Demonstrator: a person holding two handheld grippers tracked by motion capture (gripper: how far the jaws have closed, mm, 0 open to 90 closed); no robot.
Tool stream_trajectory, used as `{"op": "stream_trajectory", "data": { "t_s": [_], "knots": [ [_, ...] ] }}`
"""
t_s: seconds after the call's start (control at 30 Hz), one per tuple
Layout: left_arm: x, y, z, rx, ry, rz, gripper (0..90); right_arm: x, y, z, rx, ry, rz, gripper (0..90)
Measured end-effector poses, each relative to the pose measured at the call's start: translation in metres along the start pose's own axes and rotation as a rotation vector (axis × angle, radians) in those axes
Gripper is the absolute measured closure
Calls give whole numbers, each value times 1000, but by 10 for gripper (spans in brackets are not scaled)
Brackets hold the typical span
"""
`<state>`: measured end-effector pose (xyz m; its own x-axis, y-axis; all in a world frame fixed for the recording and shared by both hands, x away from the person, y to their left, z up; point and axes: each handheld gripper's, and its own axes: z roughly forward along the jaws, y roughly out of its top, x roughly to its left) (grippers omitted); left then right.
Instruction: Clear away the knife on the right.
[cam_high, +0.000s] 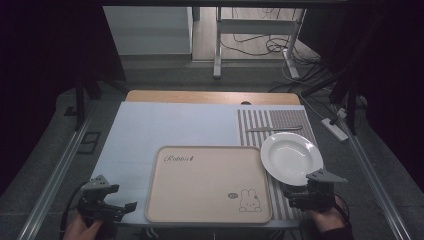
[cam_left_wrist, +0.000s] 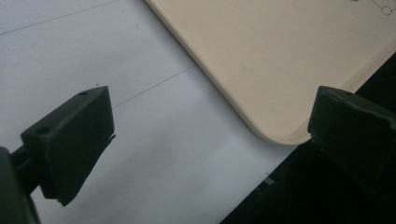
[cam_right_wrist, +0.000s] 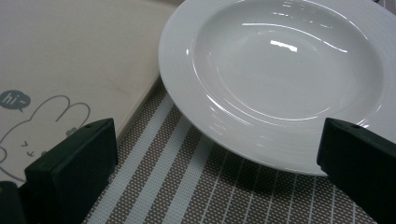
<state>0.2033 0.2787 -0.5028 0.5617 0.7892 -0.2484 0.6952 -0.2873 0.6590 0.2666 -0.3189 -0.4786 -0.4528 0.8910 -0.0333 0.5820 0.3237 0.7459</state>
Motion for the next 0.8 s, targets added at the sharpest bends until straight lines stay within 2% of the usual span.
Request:
{"op": "stream_trajectory", "data": {
  "t_s": [0.3,0.8],
  "knots": [
    [0,0,0,3,-2,1,16,0,2,5,51,18,-6,0],
    [0,0,0,4,0,2,16,2,3,7,73,36,-25,0]
  ]
}}
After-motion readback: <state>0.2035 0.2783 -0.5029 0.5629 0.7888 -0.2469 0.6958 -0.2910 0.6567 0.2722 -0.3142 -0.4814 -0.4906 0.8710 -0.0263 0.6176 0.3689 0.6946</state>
